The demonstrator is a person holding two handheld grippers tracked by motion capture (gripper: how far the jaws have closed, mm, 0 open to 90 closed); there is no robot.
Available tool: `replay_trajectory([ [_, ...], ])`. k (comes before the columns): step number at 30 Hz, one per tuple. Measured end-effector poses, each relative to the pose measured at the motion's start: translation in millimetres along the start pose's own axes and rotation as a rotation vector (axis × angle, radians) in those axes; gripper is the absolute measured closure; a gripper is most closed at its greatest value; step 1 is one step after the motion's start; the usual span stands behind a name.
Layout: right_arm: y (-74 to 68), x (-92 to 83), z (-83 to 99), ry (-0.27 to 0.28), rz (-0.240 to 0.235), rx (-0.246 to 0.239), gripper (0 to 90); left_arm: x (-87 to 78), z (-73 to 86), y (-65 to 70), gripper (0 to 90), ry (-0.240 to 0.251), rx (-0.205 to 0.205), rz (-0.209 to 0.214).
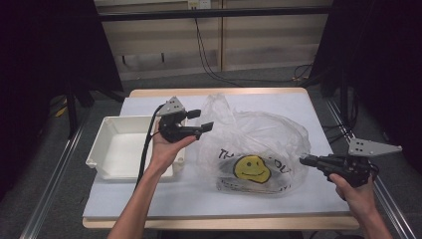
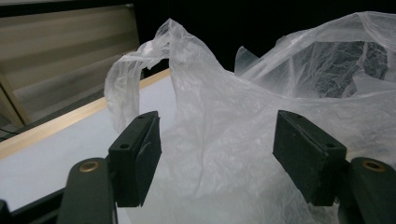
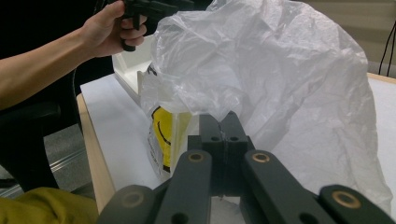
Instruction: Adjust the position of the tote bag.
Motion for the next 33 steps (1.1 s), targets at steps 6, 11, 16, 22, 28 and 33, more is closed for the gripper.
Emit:
replay_trajectory([
  [6,1.9,-3.9,-1.0,0.005,0.006,0.001,90.0,10.4,-10.4,-4.5,37.0,0.01,-0.011,0.026],
  [11,3.9,-4.9,-0.1,0.007,0.01,0.003,90.0,24.6,-13.6,-6.5,34.6,-0.018,-0.03,0.057],
  [16,2.5,-5.1,-1.7,0.008,0.007,0.0,90.0,38.7,-13.4,-6.6,30.2,-0.051,-0.026,0.063],
  [22,2.9,-7.7,-1.8,0.009,0.01,0.003,90.0,47.8,-11.5,-4.7,36.6,-0.073,-0.026,0.089],
  [28,4.1,-8.5,-2.0,0.011,0.013,0.003,90.0,48.4,-10.0,-2.1,57.7,-0.078,-0.018,0.108],
  [33,5.8,-9.0,-3.0,0.014,0.016,0.001,90.0,45.0,-10.0,11.4,77.6,-0.096,0.04,0.151],
])
Point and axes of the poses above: each handheld gripper's, and its own axes: x roughly forward along the jaws, z roughly out of its underside, y roughly to its right, the point moved 10 cm from there along x, roughly forward along the jaws, and after that the axes turned 2 degrees about z, right-handed, at the moved point
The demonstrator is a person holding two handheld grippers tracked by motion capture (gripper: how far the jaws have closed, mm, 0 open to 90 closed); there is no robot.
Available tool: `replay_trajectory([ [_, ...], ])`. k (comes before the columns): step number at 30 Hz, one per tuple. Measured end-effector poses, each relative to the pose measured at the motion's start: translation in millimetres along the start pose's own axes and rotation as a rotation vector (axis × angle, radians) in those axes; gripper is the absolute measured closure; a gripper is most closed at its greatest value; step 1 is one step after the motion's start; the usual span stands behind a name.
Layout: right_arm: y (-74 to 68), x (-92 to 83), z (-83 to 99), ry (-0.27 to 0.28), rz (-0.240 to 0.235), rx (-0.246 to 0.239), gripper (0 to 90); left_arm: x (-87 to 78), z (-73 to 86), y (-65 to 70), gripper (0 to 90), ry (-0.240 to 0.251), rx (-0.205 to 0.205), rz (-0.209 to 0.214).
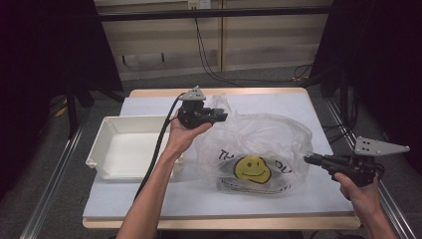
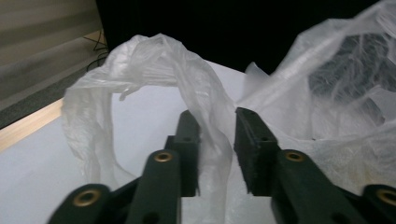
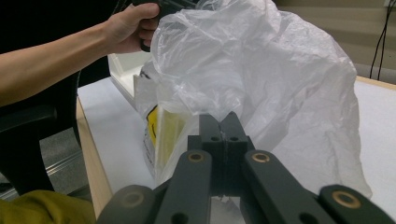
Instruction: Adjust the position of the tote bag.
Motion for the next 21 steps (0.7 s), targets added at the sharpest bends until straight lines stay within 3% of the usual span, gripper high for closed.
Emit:
replay_trajectory([
  [6,6.9,-0.7,-2.3,0.008,0.02,0.01,90.0,-9.8,-4.4,20.2,89.2,0.02,0.034,0.052],
  [12,19.1,-3.6,-3.3,0.014,0.062,0.028,90.0,-30.3,2.8,40.6,90.0,0.022,0.068,0.074],
  [14,23.2,-3.2,-1.0,0.003,0.076,0.035,90.0,-38.5,9.2,48.8,90.0,-0.003,0.092,0.083],
  [21,32.3,-4.3,4.1,-0.018,0.122,0.046,90.0,-65.5,20.9,65.1,90.0,-0.001,0.111,0.076],
])
Point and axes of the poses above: each handheld gripper's, and its own axes: x roughly forward along the jaws, z roughly out of its underside, y roughly to its right, the point moved 10 cm from there along x, roughly forward along the jaws, and after that the axes turned 2 degrees about z, right-handed, at the moved point
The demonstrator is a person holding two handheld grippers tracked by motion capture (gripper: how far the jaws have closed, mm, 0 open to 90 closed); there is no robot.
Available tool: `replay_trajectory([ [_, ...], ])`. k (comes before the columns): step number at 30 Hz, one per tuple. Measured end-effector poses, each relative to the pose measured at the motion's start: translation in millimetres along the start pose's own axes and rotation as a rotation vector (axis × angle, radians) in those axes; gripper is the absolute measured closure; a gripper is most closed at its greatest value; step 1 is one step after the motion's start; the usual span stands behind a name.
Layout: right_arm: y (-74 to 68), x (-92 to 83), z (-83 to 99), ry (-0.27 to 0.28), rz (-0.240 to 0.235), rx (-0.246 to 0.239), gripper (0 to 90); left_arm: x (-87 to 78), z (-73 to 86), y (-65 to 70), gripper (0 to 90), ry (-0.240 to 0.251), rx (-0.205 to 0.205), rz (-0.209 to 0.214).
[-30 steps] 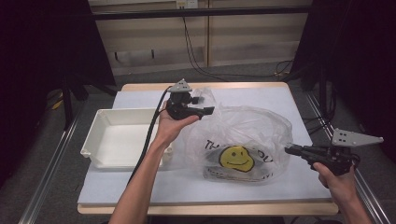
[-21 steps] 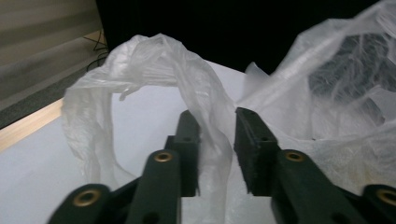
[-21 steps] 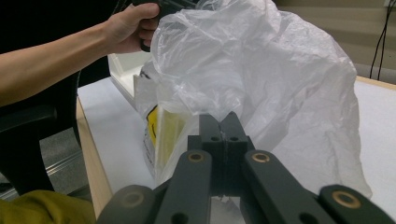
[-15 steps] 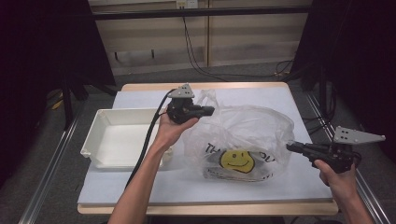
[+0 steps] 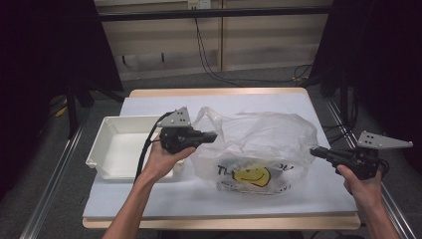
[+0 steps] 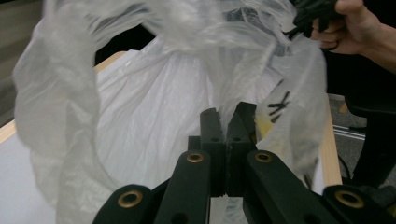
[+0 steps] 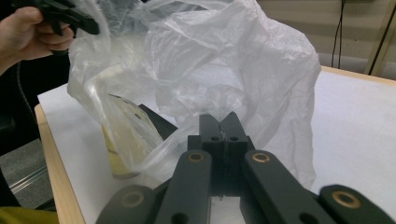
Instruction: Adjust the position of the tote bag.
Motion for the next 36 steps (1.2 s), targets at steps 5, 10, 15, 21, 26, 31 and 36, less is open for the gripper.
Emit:
replay_trajectory([
  [5,7.3,-1.0,5.0,-0.007,0.041,0.011,90.0,-9.2,11.3,10.0,90.0,0.003,-0.019,0.02],
  [10,8.9,3.9,18.0,-0.064,0.044,0.005,90.0,-10.6,34.1,19.2,90.0,-0.029,-0.038,0.006],
  [15,13.8,8.8,28.9,-0.102,0.057,0.015,90.0,-14.5,65.4,20.2,90.0,-0.066,-0.086,-0.003],
  [21,19.7,13.9,40.8,-0.14,0.073,0.019,90.0,-6.2,96.2,25.8,90.0,-0.102,-0.133,0.009],
  [26,20.5,19.6,52.8,-0.189,0.08,0.013,90.0,-5.0,116.1,33.6,90.0,-0.147,-0.151,0.018],
  [31,18.5,16.0,58.8,-0.208,0.09,0.004,90.0,-7.3,127.1,39.7,90.0,-0.17,-0.167,0.028],
  [36,22.1,19.8,71.5,-0.254,0.112,-0.007,90.0,-2.4,137.1,40.7,90.0,-0.185,-0.162,0.026],
])
Point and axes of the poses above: each handheld gripper's, and its own axes: x roughly forward along the jaws, z roughly out of its underside, y roughly to its right, the point moved 10 cm from there along x, roughly forward along the jaws, and after that the axes turned 2 degrees about z, right-handed, at the moved point
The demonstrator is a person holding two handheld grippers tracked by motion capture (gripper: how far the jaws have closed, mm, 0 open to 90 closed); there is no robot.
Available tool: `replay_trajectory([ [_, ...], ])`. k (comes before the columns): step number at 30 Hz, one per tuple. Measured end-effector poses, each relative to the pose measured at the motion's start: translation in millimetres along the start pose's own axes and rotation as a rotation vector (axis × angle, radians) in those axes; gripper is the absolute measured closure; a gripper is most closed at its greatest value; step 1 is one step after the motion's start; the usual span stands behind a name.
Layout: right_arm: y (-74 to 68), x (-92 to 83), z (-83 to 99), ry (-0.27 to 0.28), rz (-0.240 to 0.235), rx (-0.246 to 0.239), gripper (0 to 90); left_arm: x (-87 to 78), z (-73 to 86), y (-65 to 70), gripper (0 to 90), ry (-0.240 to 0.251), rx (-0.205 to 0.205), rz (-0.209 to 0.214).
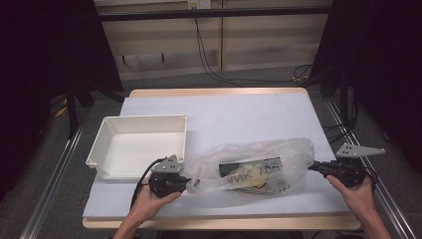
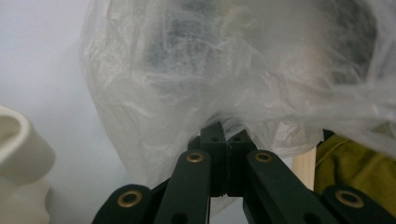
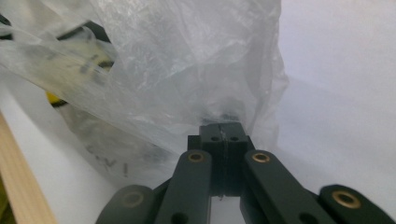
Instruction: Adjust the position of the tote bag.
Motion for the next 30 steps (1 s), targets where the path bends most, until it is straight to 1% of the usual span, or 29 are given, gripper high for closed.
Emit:
replay_trajectory([
  [1,0.8,2.0,2.2,-0.01,-0.005,0.003,90.0,1.5,2.4,-0.1,90.0,-0.01,-0.01,0.006],
  [2,3.2,5.1,5.2,-0.019,0.001,0.003,90.0,3.7,5.2,-2.2,90.0,-0.016,-0.014,0.0],
  [3,4.6,8.9,8.6,-0.03,0.0,0.016,90.0,5.4,7.8,-3.1,90.0,-0.023,-0.02,0.005],
  [4,5.3,12.2,11.4,-0.039,-0.004,0.015,90.0,6.7,9.9,-3.9,90.0,-0.031,-0.024,0.004],
  [5,5.6,14.1,13.9,-0.052,-0.002,0.014,90.0,8.8,12.8,-6.0,90.0,-0.039,-0.028,-0.006],
  [6,5.5,17.4,17.0,-0.069,-0.001,0.007,90.0,9.3,15.7,-7.0,90.0,-0.053,-0.031,0.0],
  [7,5.3,20.0,18.8,-0.078,0.001,0.006,90.0,11.4,17.3,-8.0,90.0,-0.051,-0.039,-0.003],
  [8,5.8,22.0,20.7,-0.089,0.006,-0.003,90.0,11.9,20.1,-9.8,90.0,-0.071,-0.033,-0.012],
  [10,6.8,25.3,24.1,-0.104,0.005,-0.004,90.0,13.6,23.2,-10.4,90.0,-0.081,-0.037,-0.009],
  [11,7.2,26.9,25.9,-0.11,0.004,-0.003,90.0,14.3,23.8,-10.5,90.0,-0.078,-0.039,-0.008],
  [12,7.6,28.5,28.3,-0.12,0.005,0.0,90.0,14.5,24.4,-10.4,90.0,-0.079,-0.045,-0.014],
  [13,8.4,29.6,30.0,-0.126,0.01,-0.003,90.0,15.3,25.5,-10.3,90.0,-0.082,-0.038,-0.011],
  [14,9.5,30.5,32.0,-0.134,0.013,-0.008,90.0,15.4,27.2,-10.4,90.0,-0.096,-0.032,-0.015],
  [15,10.3,31.1,32.9,-0.134,0.013,-0.003,90.0,16.9,27.8,-10.2,90.0,-0.094,-0.03,-0.015],
  [16,12.0,31.2,34.3,-0.137,0.017,-0.005,90.0,17.8,30.1,-11.3,90.0,-0.112,-0.024,-0.036],
  [17,13.0,32.2,36.9,-0.145,0.018,0.001,90.0,19.7,31.8,-10.9,90.0,-0.117,-0.028,-0.029],
  [18,13.4,33.6,39.2,-0.154,0.018,0.001,90.0,20.3,35.2,-12.4,90.0,-0.143,-0.026,-0.043],
  [19,13.6,35.0,42.0,-0.168,0.021,-0.003,90.0,21.5,34.7,-12.5,90.0,-0.127,-0.023,-0.039],
  [20,13.5,36.5,44.0,-0.179,0.026,-0.01,90.0,19.8,35.7,-12.8,90.0,-0.143,-0.021,-0.045],
  [22,12.9,37.3,45.4,-0.187,0.035,-0.01,90.0,18.8,36.4,-13.0,90.0,-0.141,-0.022,-0.056],
  [24,13.7,37.8,45.9,-0.182,0.042,-0.02,90.0,19.9,35.9,-12.6,90.0,-0.121,-0.028,-0.065],
  [25,13.0,37.9,46.3,-0.184,0.046,-0.012,90.0,20.4,35.6,-12.4,90.0,-0.115,-0.026,-0.066],
  [26,12.3,37.8,46.3,-0.19,0.053,-0.015,90.0,18.4,37.1,-12.9,90.0,-0.135,-0.027,-0.067],
  [27,12.4,38.0,45.9,-0.192,0.066,-0.016,90.0,18.7,36.9,-12.8,90.0,-0.125,-0.036,-0.059],
  [28,11.9,38.0,45.8,-0.19,0.075,-0.012,90.0,19.1,36.7,-12.4,90.0,-0.117,-0.035,-0.055],
  [29,11.3,37.8,45.7,-0.188,0.072,-0.02,90.0,18.9,36.4,-11.4,89.7,-0.123,-0.03,-0.056],
  [30,10.1,37.4,45.2,-0.176,0.061,-0.024,89.6,19.6,35.9,-10.7,87.4,-0.116,-0.025,-0.053],
])
Point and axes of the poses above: each handheld gripper's, and its own axes: x roughly forward along the jaws, z roughly out of its underside, y roughly to its right, the point moved 10 cm from there along x, roughly forward along the jaws, and after that the axes turned 2 degrees about z, right-handed, at the moved point
